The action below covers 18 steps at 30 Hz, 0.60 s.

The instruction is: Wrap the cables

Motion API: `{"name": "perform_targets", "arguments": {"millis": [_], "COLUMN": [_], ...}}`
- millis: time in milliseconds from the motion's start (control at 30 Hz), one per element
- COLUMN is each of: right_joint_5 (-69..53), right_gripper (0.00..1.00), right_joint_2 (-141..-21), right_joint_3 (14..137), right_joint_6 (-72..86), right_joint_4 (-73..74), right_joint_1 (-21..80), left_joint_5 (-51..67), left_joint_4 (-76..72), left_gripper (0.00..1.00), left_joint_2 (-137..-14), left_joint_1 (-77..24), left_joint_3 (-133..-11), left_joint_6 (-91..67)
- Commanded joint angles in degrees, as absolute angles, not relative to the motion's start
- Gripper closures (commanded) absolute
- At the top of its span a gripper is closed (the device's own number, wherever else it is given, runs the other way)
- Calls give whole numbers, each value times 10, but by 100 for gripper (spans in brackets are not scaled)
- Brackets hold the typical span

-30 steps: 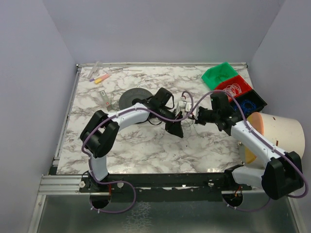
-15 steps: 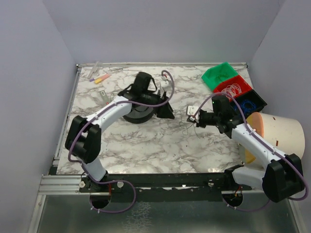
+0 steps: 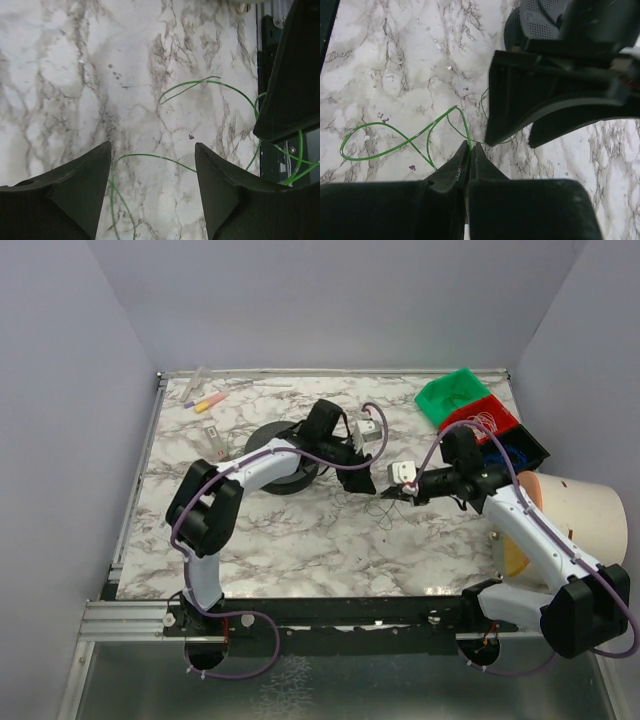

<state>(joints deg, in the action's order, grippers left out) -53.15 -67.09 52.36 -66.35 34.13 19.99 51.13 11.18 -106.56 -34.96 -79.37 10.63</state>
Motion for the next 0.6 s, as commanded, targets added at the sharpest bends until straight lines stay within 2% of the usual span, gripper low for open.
{"name": "perform_targets", "arguments": {"millis": [0, 567], "right_joint_5": [-547, -479], "right_gripper": [100, 100], "right_joint_2": [-650, -615], "right_joint_3": [532, 494], "right_joint_6": [-664, -610], "right_joint_4": [361, 272], "right_joint_1": [185, 154], "left_joint_5": [511, 584], "left_joint_4": [131, 184], "left_gripper": [31, 30], "left_joint_2": [-1092, -1056], "left_joint_1": [-378, -389], "left_joint_3": [-805, -753], "left_joint_6": [132, 191]}}
